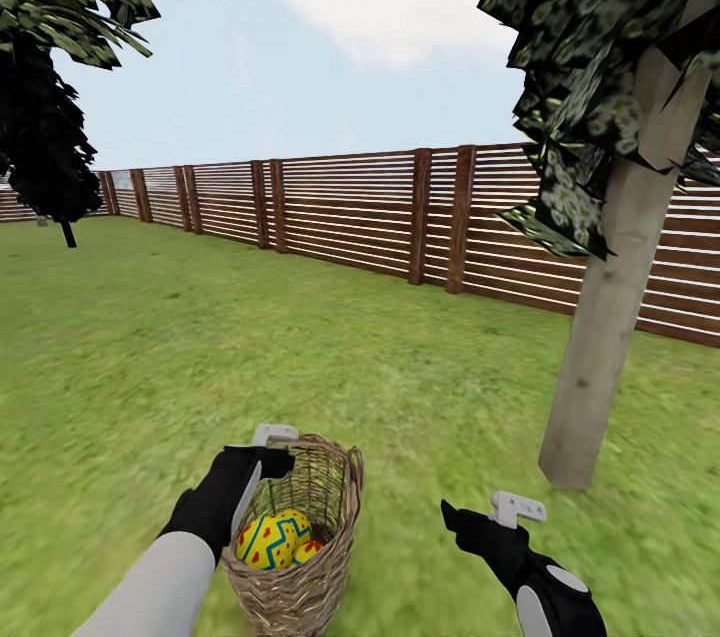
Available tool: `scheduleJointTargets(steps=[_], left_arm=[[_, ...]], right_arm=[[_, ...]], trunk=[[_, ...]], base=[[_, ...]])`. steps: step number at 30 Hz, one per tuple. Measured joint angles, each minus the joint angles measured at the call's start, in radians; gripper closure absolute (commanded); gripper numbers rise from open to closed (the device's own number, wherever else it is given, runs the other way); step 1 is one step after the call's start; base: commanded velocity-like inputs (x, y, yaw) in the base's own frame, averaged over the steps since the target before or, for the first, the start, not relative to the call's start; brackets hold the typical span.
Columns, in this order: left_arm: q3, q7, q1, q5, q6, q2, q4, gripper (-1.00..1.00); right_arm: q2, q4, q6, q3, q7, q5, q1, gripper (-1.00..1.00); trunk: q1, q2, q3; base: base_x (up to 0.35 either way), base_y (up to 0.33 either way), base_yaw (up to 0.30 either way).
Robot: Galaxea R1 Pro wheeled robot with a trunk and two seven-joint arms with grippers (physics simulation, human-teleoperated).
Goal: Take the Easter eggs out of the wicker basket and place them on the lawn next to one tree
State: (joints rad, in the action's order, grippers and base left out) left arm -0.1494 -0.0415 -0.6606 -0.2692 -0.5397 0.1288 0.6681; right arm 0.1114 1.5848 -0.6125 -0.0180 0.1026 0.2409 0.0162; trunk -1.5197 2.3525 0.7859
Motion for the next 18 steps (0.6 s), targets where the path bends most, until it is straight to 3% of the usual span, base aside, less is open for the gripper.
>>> scheduleJointTargets(steps=[7,18], left_arm=[[0.03,0.001,0.0,0.0,0.005,0.002,-0.004,-1.0],[0.036,0.003,0.0,-0.004,0.007,0.001,-0.005,-1.0]], right_arm=[[0.0,0.0,0.0,0.0,0.0,0.0,0.0,-1.0],[0.0,0.0,0.0,0.0,0.0,0.0,0.001,-1.0]], trunk=[[-0.027,0.049,0.022],[-0.069,0.126,0.056]], base=[[0.0,0.0,0.0],[0.0,0.0,0.0]])
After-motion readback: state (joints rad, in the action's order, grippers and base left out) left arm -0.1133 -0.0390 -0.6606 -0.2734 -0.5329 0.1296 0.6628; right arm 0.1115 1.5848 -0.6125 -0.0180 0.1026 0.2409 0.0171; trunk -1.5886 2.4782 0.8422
